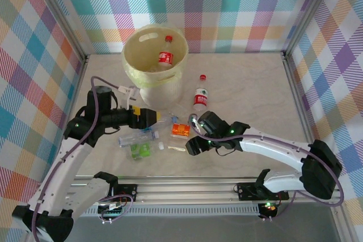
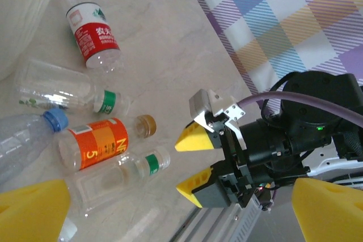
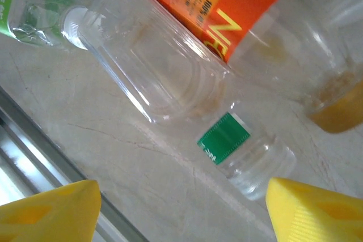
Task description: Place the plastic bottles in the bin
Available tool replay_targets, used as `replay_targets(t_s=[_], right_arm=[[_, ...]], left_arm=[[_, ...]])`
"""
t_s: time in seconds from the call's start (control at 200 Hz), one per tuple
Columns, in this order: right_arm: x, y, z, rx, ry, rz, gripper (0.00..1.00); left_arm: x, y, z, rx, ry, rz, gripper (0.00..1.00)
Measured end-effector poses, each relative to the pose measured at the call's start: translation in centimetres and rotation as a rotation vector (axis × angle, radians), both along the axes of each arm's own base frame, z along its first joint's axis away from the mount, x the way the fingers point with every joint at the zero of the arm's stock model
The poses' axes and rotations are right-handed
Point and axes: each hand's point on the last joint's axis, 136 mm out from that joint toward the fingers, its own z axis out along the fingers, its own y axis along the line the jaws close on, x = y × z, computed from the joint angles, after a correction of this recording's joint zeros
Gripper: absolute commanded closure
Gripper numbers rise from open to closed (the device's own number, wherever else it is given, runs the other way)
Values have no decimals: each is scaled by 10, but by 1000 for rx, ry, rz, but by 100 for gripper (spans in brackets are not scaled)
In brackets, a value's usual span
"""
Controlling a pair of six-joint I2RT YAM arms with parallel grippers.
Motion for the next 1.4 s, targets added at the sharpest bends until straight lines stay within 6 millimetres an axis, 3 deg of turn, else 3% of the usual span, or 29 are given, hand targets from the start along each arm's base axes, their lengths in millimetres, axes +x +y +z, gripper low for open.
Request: replay_targets(t_s=[0.16, 0.565, 0.875, 1.1, 1.4], right_arm=[[7, 12, 1, -52, -52, 63, 23], [12, 20, -24, -221, -64, 209, 21], [1, 19, -49, -350, -56, 298, 23], [-17, 20, -51, -396, -70, 345, 32], [-18, 18, -58, -417, -96, 308, 41]], left_arm=[[-3, 0, -5, -4, 4, -2, 0], [-4, 1, -2, -24, -17, 8, 0], [-3, 1, -1, -26, -21, 8, 0], [-3, 1, -2, -26, -19, 8, 0], [-2, 0, -2, -37, -15, 16, 0]])
